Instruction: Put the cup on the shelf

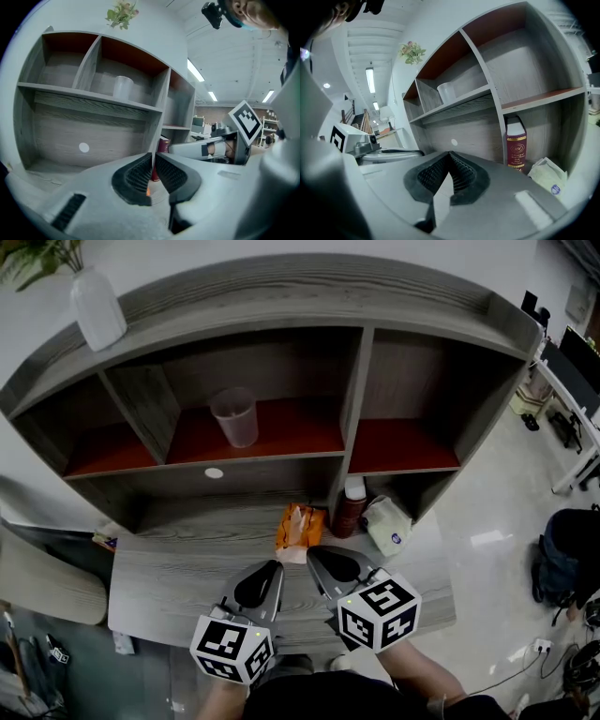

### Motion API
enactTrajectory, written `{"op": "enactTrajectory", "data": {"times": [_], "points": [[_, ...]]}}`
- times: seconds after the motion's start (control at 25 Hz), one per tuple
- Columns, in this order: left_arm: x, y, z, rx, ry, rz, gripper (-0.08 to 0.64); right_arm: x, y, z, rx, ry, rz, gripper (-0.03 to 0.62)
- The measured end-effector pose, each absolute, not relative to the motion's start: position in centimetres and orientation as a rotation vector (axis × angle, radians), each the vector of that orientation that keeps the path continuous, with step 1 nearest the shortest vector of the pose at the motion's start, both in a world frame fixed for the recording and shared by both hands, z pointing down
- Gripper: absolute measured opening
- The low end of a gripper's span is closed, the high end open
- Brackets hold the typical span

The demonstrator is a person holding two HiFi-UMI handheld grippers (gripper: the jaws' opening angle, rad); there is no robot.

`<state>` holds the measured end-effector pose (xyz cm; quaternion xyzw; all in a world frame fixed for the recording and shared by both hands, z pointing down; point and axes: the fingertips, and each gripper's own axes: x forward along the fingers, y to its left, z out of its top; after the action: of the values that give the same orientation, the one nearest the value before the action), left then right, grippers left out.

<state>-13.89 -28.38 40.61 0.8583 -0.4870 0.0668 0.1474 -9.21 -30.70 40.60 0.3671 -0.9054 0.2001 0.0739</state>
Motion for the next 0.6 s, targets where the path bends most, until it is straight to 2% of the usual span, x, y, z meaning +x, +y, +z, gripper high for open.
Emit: {"op": "enactTrajectory", "data": {"times": [0.6], "points": [[-14.1,-28.0,39.6,2.483,-1.408,0.177,0.003,-8.4,-30.4,39.1,1.127,-2.745,0.58,0.0]]}}
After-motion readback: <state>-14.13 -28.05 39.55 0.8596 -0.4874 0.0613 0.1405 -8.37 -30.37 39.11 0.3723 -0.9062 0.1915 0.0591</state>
